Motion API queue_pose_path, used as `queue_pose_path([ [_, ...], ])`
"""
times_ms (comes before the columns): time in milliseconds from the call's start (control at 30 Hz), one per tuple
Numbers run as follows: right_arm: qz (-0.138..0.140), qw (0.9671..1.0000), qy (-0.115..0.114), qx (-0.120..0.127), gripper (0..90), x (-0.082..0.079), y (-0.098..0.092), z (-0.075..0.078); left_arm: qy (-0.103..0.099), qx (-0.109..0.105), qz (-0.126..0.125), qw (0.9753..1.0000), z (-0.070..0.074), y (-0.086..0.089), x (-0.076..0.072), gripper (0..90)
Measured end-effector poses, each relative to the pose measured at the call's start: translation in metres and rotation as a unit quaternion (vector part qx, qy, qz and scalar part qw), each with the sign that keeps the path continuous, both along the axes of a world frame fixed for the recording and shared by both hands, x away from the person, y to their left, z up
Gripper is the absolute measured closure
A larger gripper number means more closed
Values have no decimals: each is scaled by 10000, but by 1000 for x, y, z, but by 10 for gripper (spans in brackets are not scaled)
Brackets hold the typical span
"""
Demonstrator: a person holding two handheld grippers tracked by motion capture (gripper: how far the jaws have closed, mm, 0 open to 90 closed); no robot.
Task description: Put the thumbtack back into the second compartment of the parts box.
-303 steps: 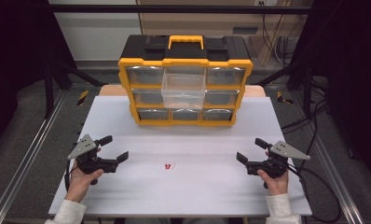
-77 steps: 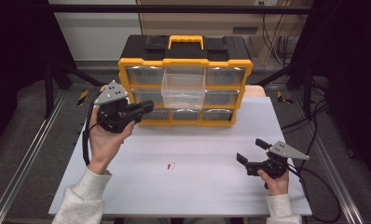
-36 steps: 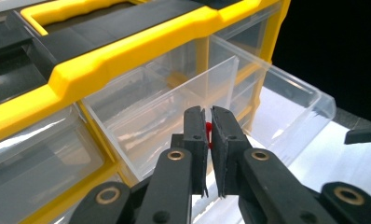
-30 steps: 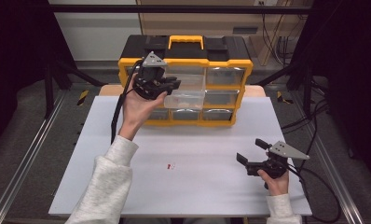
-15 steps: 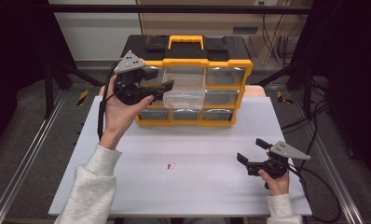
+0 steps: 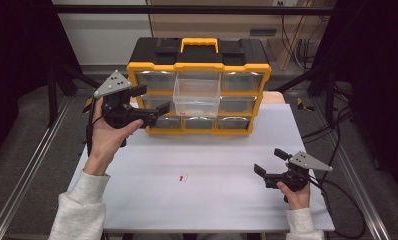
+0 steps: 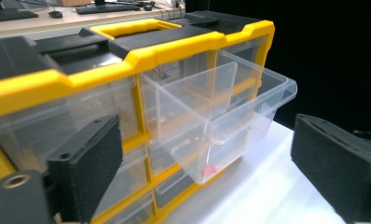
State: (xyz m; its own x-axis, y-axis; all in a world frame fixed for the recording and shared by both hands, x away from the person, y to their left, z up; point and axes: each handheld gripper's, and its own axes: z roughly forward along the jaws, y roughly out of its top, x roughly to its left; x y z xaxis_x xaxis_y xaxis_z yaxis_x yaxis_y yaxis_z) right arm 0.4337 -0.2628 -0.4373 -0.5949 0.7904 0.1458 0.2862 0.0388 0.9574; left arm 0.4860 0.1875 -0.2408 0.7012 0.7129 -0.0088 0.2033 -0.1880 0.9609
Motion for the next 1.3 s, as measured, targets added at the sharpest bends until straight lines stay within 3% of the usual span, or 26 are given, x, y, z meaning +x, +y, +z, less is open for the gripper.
queue_pose_path([
  [433,6,10000,-7,-8,6,0,0,0,124,-35,17,9999,-40,12,-13,6],
  [800,-1,10000,-19,-4,6,0,0,0,335,-112,-9,9994,-91,16,-23,0],
  [1067,0,10000,-23,-8,6,0,0,0,449,-100,3,9989,-113,15,-27,1],
  [1300,0,10000,-25,-18,6,0,0,0,671,111,-114,9976,-138,3,-29,2],
])
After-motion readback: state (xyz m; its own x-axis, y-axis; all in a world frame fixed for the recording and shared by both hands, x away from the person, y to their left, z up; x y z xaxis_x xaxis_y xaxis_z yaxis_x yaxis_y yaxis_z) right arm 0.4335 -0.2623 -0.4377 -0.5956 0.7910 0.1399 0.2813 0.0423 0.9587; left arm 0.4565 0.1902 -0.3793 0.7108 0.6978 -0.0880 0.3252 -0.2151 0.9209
